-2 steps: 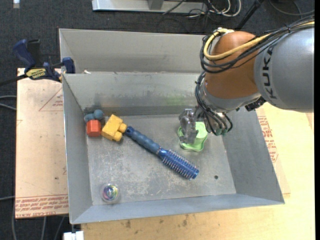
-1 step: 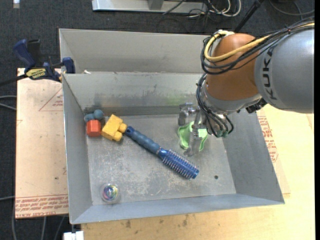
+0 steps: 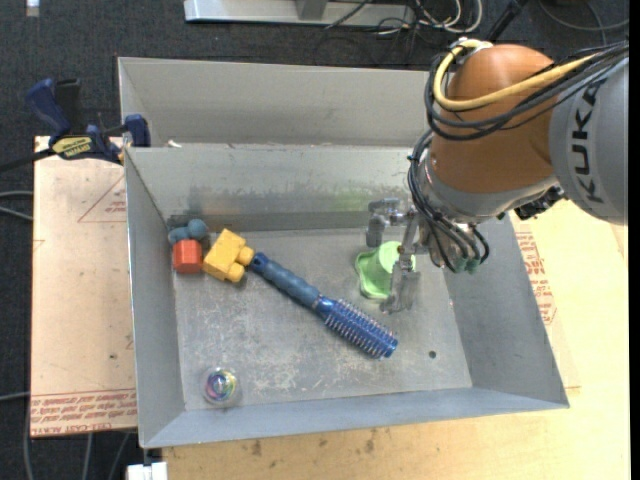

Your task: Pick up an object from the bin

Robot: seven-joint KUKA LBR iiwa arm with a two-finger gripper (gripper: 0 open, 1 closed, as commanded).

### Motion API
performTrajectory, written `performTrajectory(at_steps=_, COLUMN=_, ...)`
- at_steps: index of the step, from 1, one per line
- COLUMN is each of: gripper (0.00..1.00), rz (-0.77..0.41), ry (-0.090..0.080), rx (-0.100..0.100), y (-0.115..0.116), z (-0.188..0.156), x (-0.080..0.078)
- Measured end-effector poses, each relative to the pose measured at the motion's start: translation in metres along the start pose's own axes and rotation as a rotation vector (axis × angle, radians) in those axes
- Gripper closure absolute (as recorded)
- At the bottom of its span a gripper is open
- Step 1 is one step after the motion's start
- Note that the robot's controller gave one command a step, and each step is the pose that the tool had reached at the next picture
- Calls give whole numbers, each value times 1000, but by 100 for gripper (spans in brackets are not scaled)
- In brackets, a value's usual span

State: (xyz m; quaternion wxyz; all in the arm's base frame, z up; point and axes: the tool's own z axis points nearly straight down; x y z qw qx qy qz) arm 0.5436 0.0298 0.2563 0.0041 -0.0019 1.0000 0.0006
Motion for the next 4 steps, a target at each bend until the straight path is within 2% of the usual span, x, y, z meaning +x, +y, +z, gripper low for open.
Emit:
performTrajectory(at_steps=1, gripper=0, rz=-67, ry=17, rx=0, y=8, z=122, x=43)
performTrajectory(at_steps=2, gripper=0, rz=-80, ry=6, rx=2, y=-30, z=190, x=-17)
performTrajectory(at_steps=3, gripper=100, rz=-83, ry=7, rx=0, y=-28, z=187, x=-16)
performTrajectory(at_steps=4, gripper=100, rz=-153, ry=-2, rx=1, y=-23, z=31, x=-18)
